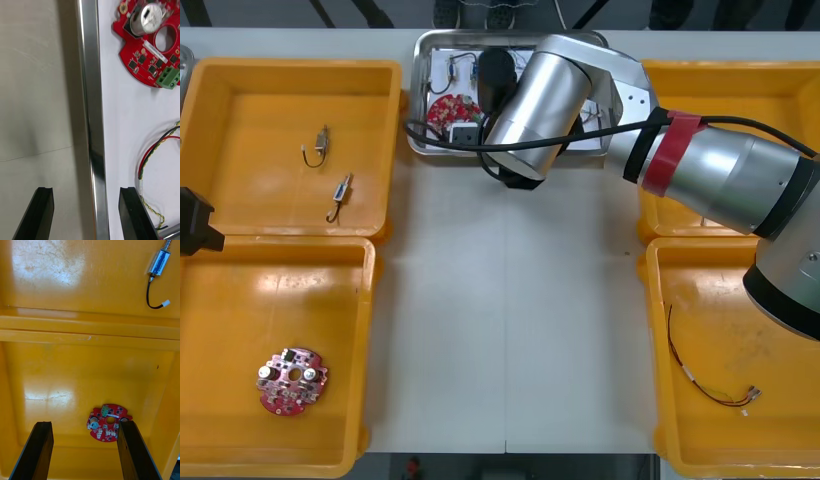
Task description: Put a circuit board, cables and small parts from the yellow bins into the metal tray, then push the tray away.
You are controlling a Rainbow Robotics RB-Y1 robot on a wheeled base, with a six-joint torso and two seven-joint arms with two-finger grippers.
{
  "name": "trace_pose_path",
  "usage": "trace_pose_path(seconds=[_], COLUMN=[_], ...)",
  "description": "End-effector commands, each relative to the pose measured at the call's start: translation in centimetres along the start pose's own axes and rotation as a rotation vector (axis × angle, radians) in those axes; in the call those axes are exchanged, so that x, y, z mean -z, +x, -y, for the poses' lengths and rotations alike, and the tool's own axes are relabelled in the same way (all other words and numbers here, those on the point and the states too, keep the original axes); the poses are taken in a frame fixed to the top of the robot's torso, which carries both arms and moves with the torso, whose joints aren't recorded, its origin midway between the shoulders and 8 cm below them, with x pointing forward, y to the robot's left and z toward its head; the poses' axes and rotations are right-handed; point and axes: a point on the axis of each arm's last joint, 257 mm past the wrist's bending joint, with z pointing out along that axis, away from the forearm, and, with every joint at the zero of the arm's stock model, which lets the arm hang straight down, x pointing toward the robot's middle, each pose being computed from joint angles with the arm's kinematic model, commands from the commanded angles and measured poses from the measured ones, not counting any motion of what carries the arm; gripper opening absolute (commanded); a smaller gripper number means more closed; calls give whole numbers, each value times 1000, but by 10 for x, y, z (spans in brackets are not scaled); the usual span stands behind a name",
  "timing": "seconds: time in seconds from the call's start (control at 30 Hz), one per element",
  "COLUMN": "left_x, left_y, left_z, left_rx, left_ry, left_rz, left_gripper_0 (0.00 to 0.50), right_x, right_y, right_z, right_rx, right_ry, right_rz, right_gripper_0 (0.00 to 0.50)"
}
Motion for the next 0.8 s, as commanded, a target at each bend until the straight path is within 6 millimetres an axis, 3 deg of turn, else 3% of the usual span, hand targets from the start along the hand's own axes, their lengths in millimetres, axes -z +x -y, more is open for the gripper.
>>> trace_pose_path(seconds=[0.03, 0.33, 0.8], left_x=[14, 14, 14], left_y=[-4, -4, -4], left_z=[-15, -15, -15], left_rx=[-75, -75, -75], left_ry=[-46, -46, -46], left_rz=[24, 24, 24], left_gripper_0=[500, 500, 500], right_x=[38, 75, 120], right_y=[-39, -29, 26], right_z=[-7, -34, -60], right_rx=[-19, -75, -386], right_ry=[-34, -121, -177], right_rz=[90, 63, -99], right_gripper_0=[500, 500, 500])
